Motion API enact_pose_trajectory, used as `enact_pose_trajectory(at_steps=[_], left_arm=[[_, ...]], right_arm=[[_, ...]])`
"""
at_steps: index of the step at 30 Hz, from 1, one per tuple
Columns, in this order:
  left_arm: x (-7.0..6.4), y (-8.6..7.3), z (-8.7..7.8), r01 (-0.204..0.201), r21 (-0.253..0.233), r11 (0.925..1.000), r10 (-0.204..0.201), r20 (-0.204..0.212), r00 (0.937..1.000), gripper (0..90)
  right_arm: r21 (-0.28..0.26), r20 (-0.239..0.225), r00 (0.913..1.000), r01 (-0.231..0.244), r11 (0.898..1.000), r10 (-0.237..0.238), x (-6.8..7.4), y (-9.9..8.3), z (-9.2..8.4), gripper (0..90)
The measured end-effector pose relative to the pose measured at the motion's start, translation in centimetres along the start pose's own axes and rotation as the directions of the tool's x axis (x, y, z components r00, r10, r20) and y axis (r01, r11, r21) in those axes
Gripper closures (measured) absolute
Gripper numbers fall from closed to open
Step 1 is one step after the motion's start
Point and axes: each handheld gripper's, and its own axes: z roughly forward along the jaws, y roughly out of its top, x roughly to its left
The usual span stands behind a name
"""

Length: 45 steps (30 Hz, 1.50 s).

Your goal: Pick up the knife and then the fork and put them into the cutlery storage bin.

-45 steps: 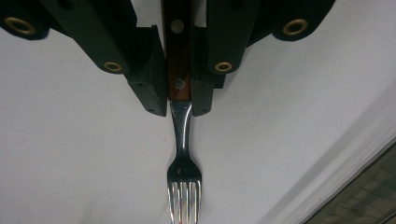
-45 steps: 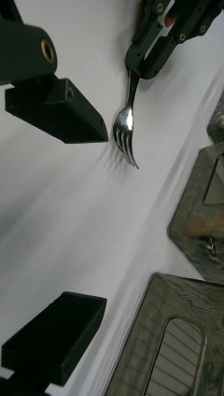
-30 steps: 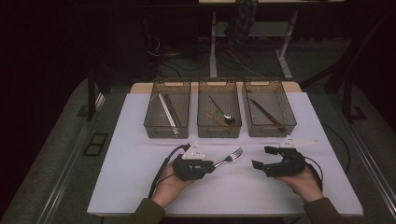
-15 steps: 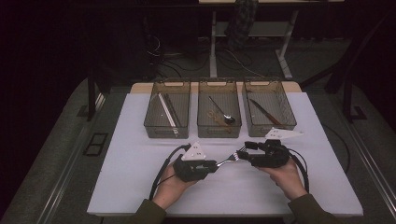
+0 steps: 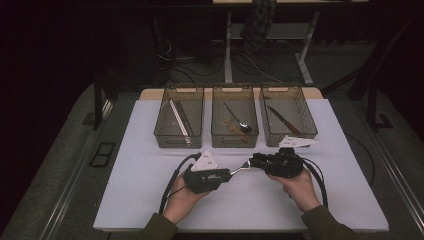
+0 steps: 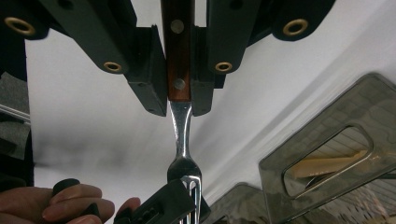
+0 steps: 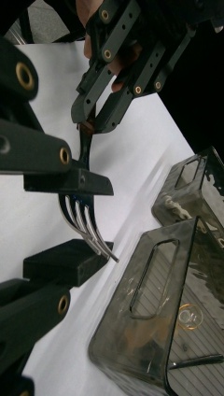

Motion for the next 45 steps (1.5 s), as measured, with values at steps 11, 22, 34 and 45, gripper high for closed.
enact_pose_trajectory(at_steps=[11,22,34,45], left_arm=[[-0.1,-0.1,0.4,0.002,0.011,0.9999,-0.002,0.023,0.9997,76.5],[0.0,-0.4,0.7,0.010,0.002,0.9999,-0.011,0.060,0.9982,74.0],[1.1,-1.3,-0.2,0.025,-0.032,0.9992,-0.022,0.090,0.9957,55.5],[2.9,-4.2,-3.1,0.059,-0.055,0.9968,-0.056,0.044,0.9975,35.8]], right_arm=[[-0.024,-0.027,0.9996,-0.005,1.000,0.004,0.1,0.5,-0.6,77.8],[-0.063,-0.048,0.9987,0.014,0.998,-0.017,0.6,1.5,-0.2,84.8],[-0.087,-0.041,0.9985,0.033,0.996,-0.036,0.5,2.5,-0.7,86.0],[-0.120,0.064,0.9964,0.063,0.991,-0.056,-1.2,4.5,-3.0,86.0]])
